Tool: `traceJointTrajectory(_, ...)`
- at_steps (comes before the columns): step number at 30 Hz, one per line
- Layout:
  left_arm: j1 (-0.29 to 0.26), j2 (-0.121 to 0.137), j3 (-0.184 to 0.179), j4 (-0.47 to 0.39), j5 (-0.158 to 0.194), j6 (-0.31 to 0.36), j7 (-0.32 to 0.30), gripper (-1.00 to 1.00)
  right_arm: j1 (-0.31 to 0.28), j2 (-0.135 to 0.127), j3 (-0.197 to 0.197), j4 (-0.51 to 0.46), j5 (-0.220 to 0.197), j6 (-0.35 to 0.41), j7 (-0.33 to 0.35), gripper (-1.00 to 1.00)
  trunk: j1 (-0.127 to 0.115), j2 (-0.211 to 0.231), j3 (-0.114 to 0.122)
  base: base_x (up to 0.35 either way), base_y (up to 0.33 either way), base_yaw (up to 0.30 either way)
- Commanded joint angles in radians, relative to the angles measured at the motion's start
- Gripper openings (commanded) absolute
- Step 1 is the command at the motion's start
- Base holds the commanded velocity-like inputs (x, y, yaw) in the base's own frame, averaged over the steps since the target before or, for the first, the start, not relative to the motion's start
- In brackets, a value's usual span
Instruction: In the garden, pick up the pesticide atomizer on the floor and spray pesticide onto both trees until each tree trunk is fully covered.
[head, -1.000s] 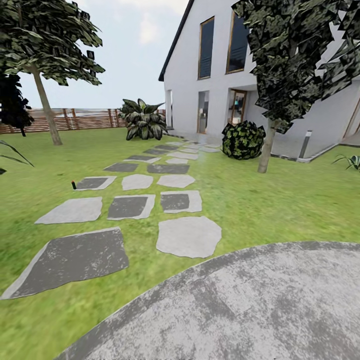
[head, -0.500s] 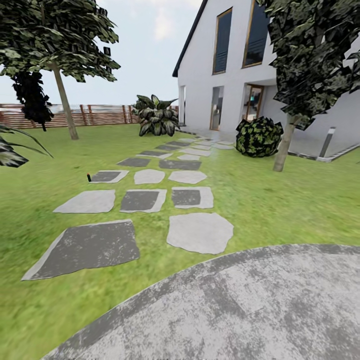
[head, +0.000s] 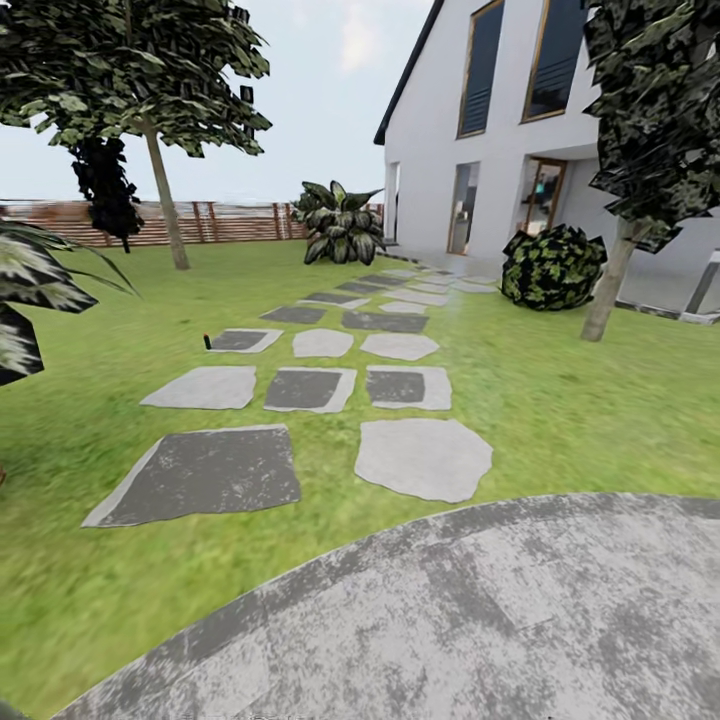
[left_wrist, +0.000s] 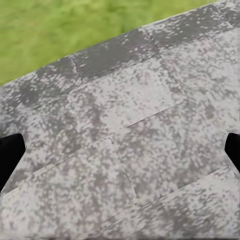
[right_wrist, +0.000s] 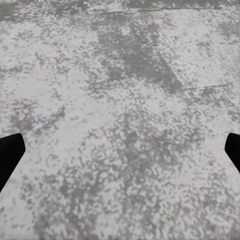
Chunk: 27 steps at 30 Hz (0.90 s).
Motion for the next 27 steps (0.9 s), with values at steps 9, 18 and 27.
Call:
traceJointTrajectory(9, 0.000, 0.000, 0.000, 0.000, 0.000, 0.000, 0.000, 1.00, 0.000, 0.000, 0.000, 0.000, 0.000, 0.000, 0.000, 1.00, 0.035, -0.063, -0.039, 0.000, 0.000, 0.182)
traceJointTrajectory(18, 0.000, -0.001, -0.001, -0.001, -0.004, -0.003, 0.000, 1.00, 0.000, 0.000, 0.002, -0.002, -0.001, 0.000, 0.001, 1.00, 0.065, -0.119, -0.077, 0.000, 0.000, 0.101)
traceJointTrajectory(27, 0.000, 0.000, -0.001, -0.001, -0.003, -0.003, 0.000, 1.00, 0.000, 0.001, 0.001, -0.002, -0.001, 0.000, 0.002, 1.00, 0.065, -0.119, -0.092, 0.000, 0.000, 0.004)
